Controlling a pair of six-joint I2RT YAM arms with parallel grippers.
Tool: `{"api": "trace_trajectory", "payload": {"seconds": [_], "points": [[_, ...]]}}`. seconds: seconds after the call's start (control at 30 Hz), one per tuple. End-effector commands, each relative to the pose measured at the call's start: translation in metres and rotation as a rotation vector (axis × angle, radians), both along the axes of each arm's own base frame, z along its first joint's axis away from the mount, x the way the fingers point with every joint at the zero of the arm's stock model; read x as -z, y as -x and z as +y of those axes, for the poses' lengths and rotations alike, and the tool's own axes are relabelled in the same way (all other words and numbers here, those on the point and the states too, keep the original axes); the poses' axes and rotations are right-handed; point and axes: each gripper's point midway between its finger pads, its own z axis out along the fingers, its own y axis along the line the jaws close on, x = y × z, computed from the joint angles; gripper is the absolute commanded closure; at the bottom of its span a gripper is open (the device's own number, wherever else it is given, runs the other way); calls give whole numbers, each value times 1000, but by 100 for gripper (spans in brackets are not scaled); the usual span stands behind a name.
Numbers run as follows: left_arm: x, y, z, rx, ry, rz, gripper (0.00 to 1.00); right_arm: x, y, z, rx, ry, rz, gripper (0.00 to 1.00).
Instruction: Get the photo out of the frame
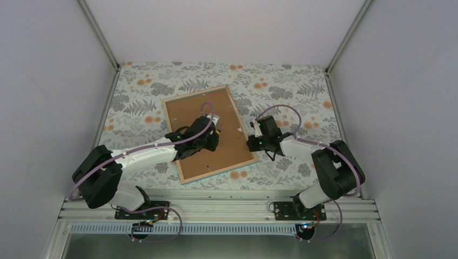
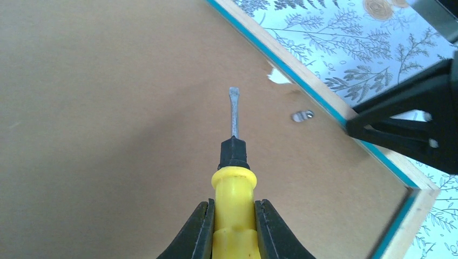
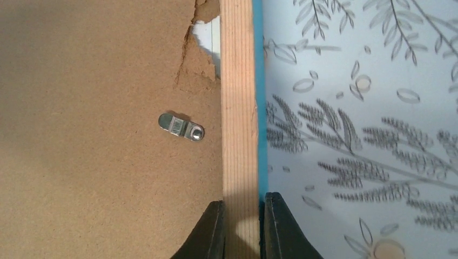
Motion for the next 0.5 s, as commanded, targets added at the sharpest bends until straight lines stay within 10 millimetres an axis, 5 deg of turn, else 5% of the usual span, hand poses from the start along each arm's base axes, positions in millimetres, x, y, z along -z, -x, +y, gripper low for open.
{"api": "trace_trajectory", "payload": {"seconds": [0.0,0.17,0.47], "points": [[-9,-5,13,-34,28,-33,98,11,35,-10,2,18,111,88],[-6,-7,24,-51,53,-29,98,-9,23,-8,3,7,41,71],[-7,-8,38,-81,68,-35,98,-43,-58,21,11,9,-96,61]]}}
